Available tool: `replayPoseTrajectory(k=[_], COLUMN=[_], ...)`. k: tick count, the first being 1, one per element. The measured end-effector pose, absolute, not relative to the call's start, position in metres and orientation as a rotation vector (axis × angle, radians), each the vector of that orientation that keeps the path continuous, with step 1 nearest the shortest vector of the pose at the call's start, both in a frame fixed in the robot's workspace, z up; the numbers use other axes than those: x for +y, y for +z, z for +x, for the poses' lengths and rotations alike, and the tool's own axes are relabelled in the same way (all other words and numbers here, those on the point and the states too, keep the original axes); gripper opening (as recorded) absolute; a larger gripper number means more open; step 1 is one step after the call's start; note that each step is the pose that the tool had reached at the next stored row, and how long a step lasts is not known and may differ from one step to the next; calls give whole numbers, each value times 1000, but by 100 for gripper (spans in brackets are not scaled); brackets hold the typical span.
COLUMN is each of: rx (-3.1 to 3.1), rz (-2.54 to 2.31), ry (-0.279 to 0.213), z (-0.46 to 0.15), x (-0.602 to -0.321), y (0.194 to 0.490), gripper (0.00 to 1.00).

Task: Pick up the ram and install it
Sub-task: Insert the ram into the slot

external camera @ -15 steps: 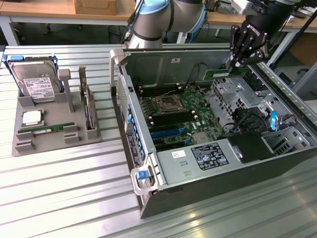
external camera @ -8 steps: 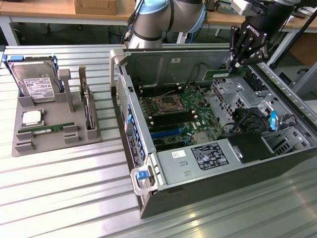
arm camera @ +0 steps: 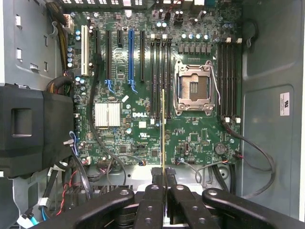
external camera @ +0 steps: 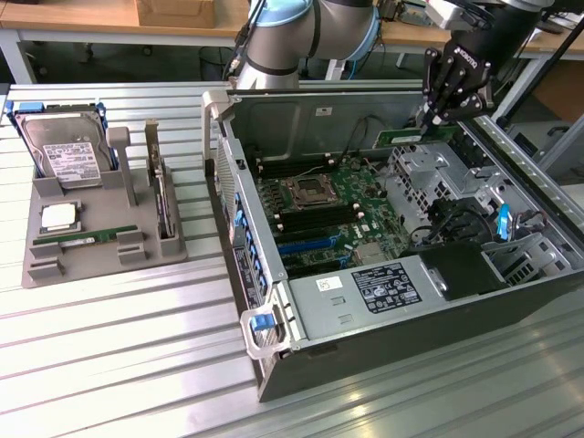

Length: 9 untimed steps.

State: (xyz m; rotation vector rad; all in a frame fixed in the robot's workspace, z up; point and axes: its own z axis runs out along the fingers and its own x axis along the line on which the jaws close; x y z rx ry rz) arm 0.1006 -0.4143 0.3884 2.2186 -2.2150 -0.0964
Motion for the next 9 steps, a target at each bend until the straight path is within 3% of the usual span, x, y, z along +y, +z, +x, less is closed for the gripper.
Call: replayPoseTrajectory(k=[9], rx=[-2215], rz=[2219], ry=[-96], z=[101], x=[-414], y=[387], gripper=[12])
